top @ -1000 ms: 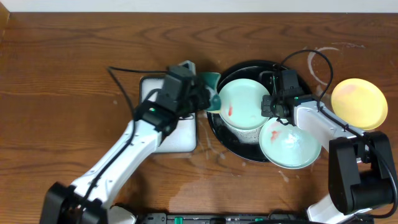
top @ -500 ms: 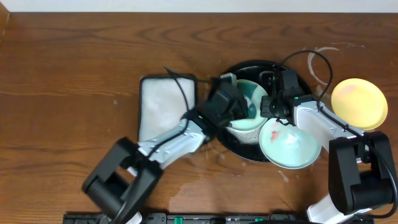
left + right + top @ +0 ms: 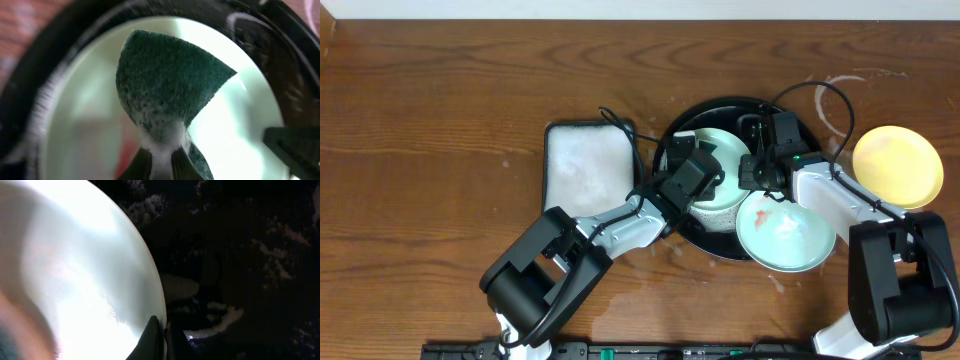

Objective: Clean dirty plates on tray and stack at the side
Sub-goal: 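Bring the foamy sponge with the left gripper onto the green plate, then scrub the pale green plate with the sponge while right gripper holds it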

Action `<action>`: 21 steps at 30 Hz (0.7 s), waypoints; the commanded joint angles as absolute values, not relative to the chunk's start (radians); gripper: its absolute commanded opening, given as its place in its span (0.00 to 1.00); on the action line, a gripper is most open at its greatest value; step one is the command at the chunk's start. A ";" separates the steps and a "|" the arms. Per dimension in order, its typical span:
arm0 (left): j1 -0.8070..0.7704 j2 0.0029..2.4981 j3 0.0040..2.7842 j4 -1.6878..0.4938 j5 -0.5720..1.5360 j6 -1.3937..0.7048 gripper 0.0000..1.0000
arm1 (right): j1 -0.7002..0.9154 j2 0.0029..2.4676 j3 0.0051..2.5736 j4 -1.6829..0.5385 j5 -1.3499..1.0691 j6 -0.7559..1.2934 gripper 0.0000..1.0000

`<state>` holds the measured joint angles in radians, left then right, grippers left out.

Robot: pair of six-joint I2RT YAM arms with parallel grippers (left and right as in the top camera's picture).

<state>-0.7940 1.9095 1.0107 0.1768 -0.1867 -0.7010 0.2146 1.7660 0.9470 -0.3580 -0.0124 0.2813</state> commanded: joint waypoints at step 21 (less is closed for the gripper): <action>-0.784 1.826 1.027 0.290 -0.284 -0.794 0.08 | 0.223 1.769 0.933 -0.404 -0.020 0.283 0.01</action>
